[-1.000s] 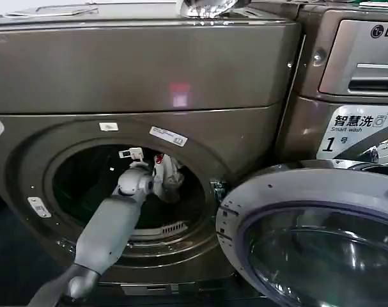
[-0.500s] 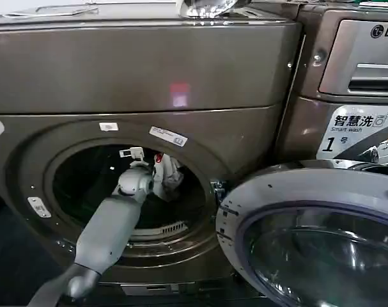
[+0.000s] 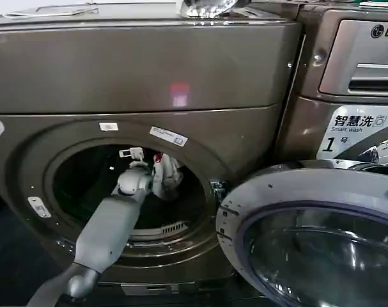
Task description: Grasp the clothes from the dryer.
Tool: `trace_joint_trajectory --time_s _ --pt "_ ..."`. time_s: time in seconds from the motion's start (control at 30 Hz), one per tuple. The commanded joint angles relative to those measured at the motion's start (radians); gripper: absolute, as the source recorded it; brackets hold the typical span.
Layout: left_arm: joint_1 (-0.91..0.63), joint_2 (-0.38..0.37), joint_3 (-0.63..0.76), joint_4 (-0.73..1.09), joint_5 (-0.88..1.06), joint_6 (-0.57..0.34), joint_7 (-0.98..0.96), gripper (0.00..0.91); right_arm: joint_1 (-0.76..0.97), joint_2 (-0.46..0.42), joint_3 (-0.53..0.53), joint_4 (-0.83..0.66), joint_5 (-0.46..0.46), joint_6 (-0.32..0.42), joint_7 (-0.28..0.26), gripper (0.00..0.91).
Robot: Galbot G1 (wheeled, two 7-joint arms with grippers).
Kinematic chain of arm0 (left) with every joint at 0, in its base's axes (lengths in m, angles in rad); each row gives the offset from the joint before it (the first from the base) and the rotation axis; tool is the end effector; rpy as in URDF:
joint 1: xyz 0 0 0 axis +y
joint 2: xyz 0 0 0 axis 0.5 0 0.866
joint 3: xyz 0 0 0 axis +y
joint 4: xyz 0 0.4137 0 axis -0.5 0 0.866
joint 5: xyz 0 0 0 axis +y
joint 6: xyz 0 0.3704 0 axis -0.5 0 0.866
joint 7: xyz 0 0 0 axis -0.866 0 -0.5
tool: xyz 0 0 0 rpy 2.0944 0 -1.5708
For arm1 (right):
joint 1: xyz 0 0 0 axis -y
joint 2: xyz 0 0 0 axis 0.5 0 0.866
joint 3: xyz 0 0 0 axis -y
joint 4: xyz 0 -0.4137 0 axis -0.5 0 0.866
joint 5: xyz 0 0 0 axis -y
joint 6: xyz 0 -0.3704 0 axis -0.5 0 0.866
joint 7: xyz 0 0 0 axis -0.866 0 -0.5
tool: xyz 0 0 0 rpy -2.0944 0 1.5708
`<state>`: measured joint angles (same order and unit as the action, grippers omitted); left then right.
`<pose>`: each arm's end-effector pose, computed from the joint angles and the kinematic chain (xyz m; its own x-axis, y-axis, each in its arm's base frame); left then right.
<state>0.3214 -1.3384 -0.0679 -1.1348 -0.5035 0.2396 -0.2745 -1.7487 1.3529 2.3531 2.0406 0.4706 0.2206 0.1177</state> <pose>0.6163 -0.0125 -0.2403 -0.9962 0.0320 0.0807 0.0311 0.9994 -0.0116 -0.1750 -0.3649 -0.0762 -0.1495 0.5828 -0.7987 0.9815 -0.0100 -0.1911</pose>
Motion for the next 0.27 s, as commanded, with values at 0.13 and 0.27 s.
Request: trace_joint_trajectory --time_s 0.13,0.27 --pt "0.000 -0.001 0.001 0.005 0.009 -0.004 0.005 0.000 0.004 -0.001 -0.004 0.000 -0.003 0.002 -0.001 0.907" --pt "0.000 -0.002 0.002 0.007 0.011 -0.005 0.006 0.000 0.004 0.000 -0.005 -0.002 -0.004 0.004 -0.001 0.907"
